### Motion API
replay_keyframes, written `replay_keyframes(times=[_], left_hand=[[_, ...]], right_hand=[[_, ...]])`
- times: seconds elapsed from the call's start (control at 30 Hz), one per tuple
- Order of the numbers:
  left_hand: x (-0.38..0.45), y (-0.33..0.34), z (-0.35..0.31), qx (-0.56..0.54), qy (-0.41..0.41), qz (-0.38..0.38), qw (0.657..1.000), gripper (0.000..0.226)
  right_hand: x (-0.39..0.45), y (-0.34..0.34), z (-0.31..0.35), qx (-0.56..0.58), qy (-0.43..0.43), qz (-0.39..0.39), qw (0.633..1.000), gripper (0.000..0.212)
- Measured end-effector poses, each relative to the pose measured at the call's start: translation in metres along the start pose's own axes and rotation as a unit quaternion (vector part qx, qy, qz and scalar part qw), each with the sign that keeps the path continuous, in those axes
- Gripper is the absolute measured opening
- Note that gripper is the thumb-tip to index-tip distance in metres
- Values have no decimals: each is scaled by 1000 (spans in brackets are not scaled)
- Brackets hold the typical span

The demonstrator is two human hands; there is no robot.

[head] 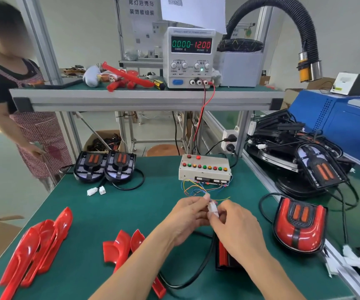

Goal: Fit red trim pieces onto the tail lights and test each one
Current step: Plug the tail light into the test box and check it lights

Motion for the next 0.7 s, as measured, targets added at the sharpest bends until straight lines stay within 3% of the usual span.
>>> replay_keyframes(times=[0.13,0.3,0.7], left_hand=[[-3,5,1,-8,-14,23,1000,26],[-3,10,6,-34,-39,40,998,31],[-1,18,14,-94,-83,-70,990,36]], right_hand=[[0,2,-5,73,24,9,997,30],[3,6,-2,24,2,46,999,39],[5,4,-5,108,-22,78,991,41]])
Point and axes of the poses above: each hand's wrist, its own x-axis towards the middle knuckle, its own y-axis out of the palm, z = x × y, the point moved 4 cm from there along x, towards the middle knuckle, and after that the axes turned 1 degree about -x, right-handed, at the moved point
